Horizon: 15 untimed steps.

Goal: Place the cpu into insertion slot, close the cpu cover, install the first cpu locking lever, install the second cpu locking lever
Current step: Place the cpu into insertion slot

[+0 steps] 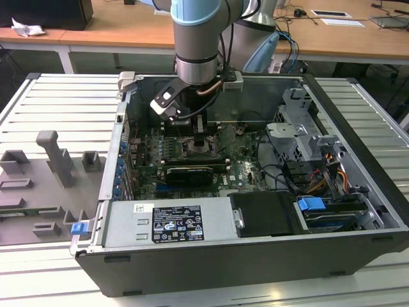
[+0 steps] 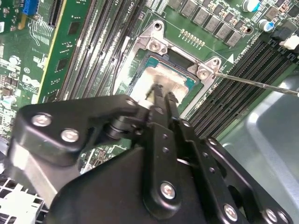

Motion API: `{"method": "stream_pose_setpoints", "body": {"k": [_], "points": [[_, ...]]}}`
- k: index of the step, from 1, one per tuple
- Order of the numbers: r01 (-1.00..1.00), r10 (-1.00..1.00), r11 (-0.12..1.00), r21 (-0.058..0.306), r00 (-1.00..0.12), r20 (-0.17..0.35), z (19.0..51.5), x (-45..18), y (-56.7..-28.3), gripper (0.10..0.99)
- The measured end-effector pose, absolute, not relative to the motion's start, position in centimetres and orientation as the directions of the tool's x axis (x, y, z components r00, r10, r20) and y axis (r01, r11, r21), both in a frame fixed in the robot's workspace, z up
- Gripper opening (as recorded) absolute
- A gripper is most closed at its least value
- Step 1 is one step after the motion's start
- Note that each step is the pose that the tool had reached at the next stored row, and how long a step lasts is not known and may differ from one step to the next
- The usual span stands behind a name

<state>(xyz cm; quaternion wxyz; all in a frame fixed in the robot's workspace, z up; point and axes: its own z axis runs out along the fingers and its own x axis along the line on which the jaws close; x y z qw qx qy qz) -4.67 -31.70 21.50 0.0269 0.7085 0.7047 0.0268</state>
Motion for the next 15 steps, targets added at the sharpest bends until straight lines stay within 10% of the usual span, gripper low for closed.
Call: {"method": "stream_pose_setpoints", "body": {"k": [1,15], "points": [[0.997,1.0,-0.005,0.076,0.005,-0.001,21.5,-4.7,-31.7,0.11],[0.997,1.0,-0.005,0.076,0.005,-0.001,22.9,-4.7,-31.7,0.106]]}}
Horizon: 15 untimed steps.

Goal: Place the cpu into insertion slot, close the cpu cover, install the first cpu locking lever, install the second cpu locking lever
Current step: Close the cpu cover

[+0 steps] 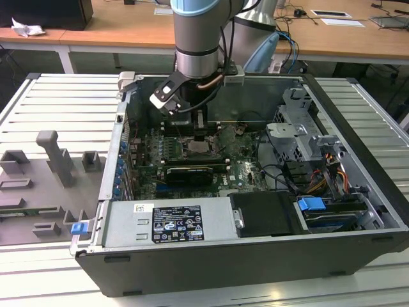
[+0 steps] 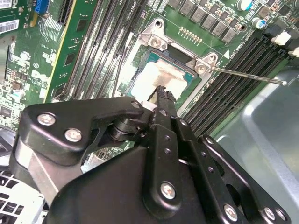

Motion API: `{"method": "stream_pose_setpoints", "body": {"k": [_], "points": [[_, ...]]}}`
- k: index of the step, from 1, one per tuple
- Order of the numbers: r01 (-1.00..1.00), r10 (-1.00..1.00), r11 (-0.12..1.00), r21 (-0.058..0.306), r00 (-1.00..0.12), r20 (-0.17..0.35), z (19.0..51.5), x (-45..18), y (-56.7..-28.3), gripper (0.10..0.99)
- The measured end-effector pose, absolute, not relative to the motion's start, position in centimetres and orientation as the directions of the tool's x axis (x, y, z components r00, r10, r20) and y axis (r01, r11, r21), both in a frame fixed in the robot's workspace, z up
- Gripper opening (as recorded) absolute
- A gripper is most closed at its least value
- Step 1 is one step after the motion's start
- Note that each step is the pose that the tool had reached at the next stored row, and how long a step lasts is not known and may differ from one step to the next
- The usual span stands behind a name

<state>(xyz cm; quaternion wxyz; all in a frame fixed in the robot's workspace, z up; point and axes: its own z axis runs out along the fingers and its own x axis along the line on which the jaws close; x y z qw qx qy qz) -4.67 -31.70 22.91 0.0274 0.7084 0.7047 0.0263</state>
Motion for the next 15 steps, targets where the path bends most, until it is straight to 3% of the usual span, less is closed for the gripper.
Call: {"method": "stream_pose_setpoints", "body": {"k": [15], "points": [[0.997,1.0,-0.005,0.072,0.005,-0.002,23.62,-4.27,-31.7,0.106]]}}
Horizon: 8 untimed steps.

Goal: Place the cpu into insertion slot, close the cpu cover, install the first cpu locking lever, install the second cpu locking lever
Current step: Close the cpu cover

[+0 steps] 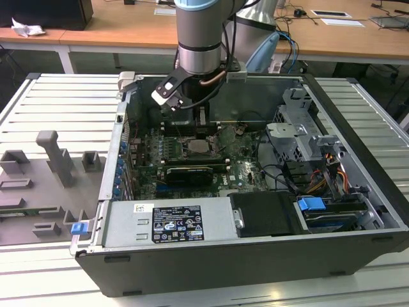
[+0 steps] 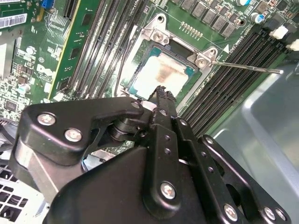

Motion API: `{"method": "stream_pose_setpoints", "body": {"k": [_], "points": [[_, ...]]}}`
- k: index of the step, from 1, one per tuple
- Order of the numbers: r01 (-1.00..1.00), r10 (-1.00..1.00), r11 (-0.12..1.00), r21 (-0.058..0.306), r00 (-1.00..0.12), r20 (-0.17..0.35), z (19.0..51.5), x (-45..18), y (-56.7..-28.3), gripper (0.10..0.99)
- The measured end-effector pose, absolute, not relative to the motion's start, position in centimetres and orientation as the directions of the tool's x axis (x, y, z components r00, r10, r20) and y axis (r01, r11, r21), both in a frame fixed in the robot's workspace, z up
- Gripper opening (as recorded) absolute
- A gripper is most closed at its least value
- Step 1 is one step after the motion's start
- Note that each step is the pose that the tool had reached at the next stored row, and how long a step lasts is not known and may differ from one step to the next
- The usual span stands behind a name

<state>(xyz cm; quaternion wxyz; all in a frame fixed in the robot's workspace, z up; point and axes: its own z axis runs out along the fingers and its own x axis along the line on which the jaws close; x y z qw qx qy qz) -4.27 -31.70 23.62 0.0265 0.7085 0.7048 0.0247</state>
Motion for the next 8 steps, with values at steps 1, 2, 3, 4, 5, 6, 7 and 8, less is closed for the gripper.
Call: {"method": "stream_pose_setpoints", "body": {"k": [1,2,3,4,5,6,7,8], "points": [[0.997,1.0,-0.005,0.072,0.005,-0.002,23.72,-4.27,-31.71,0.106],[0.997,1.0,-0.005,0.072,0.005,-0.002,23.87,-4.27,-31.71,0.106],[0.997,1.0,-0.005,0.072,0.005,-0.002,24.06,-4.27,-31.71,0.106],[0.997,1.0,-0.005,0.072,0.005,-0.002,24.1,-4.27,-31.7,0.106],[0.997,1.0,-0.005,0.072,0.005,-0.002,24.15,-4.27,-31.71,0.106],[0.997,1.0,-0.005,0.072,0.005,-0.002,24.27,-4.27,-31.71,0.106],[0.997,1.0,-0.005,0.072,0.005,-0.002,24.43,-4.27,-31.71,0.106],[0.997,1.0,-0.005,0.072,0.005,-0.002,24.54,-4.27,-31.7,0.106]]}}
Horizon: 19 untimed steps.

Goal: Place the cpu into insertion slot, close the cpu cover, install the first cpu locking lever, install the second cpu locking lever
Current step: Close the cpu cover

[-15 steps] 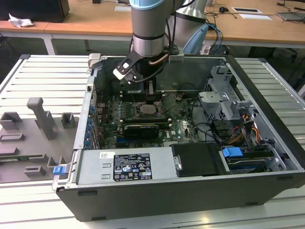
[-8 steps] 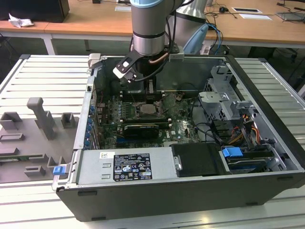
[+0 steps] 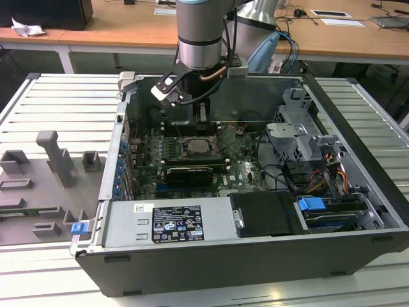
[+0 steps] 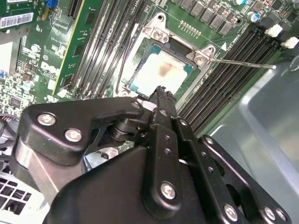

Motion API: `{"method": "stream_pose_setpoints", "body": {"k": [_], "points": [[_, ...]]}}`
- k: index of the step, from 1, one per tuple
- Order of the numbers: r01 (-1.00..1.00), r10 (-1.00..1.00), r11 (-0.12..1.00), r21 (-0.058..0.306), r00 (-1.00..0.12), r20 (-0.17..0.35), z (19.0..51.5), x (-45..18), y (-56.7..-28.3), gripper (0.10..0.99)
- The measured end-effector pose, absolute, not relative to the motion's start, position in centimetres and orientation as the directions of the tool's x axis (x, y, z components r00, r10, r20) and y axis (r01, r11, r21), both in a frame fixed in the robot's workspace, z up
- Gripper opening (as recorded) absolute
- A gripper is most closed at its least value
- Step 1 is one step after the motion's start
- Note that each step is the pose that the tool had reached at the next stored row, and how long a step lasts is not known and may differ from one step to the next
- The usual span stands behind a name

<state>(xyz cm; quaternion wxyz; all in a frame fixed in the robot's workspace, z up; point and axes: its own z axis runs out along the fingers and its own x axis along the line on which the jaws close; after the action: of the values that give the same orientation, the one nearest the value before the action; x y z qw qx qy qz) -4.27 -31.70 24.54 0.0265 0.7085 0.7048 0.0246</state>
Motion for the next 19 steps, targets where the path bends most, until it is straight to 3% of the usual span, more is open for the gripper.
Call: {"method": "stream_pose_setpoints", "body": {"k": [19], "points": [[0.997,1.0,-0.005,0.072,0.005,-0.003,25.6,-3.8,-31.7,0.106]]}}
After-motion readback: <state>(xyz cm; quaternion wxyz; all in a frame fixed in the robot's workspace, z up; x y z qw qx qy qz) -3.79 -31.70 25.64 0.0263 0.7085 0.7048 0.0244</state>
